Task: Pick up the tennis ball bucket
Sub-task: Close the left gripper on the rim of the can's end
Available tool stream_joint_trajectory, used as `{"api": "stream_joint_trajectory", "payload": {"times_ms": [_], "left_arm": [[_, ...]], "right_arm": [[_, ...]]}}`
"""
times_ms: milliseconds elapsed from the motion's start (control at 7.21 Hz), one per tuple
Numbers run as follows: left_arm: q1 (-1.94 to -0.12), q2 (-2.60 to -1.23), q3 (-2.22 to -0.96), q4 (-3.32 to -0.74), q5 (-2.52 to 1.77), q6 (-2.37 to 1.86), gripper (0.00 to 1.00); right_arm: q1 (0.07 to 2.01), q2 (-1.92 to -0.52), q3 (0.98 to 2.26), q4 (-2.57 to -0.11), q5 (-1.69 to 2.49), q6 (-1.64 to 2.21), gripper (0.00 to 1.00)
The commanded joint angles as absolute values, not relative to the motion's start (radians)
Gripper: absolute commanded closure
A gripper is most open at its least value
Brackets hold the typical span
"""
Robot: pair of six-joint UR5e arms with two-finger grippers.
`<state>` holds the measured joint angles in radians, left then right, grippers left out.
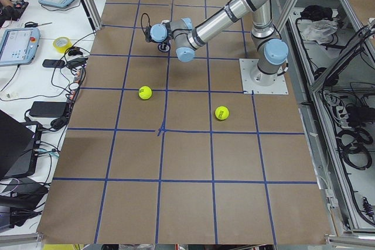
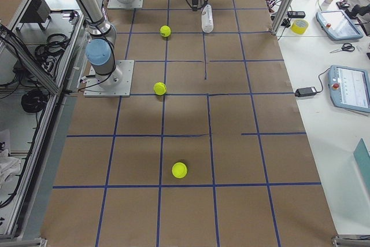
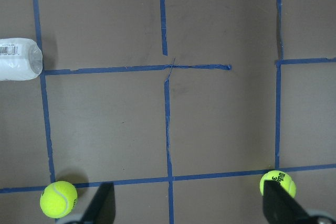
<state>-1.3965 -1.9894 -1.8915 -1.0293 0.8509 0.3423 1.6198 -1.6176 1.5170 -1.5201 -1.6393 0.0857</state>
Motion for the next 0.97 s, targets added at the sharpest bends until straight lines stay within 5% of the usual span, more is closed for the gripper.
{"api": "stream_joint_trajectory", "payload": {"times_ms": [0, 139, 555, 693, 832], "left_arm": [[-1.397, -2.002, -1.896, -1.029, 0.857, 0.336, 0.00], [-1.397, -2.005, -1.893, -1.029, 0.847, 0.333, 0.05], [-1.397, -2.002, -1.878, -1.026, 0.853, 0.274, 0.83], [-1.399, -2.002, -1.855, -1.029, 0.859, 0.231, 1.00], [-1.401, -2.000, -1.838, -1.043, 0.861, 0.221, 1.00]], "right_arm": [[1.618, -1.614, 1.519, -1.563, -1.631, 0.086, 0.00], [1.618, -1.612, 1.519, -1.563, -1.629, 0.086, 0.00], [1.618, -1.612, 1.534, -1.560, -1.626, 0.086, 0.00], [1.618, -1.614, 1.534, -1.559, -1.626, 0.087, 0.00], [1.618, -1.615, 1.534, -1.557, -1.628, 0.089, 0.00]]}}
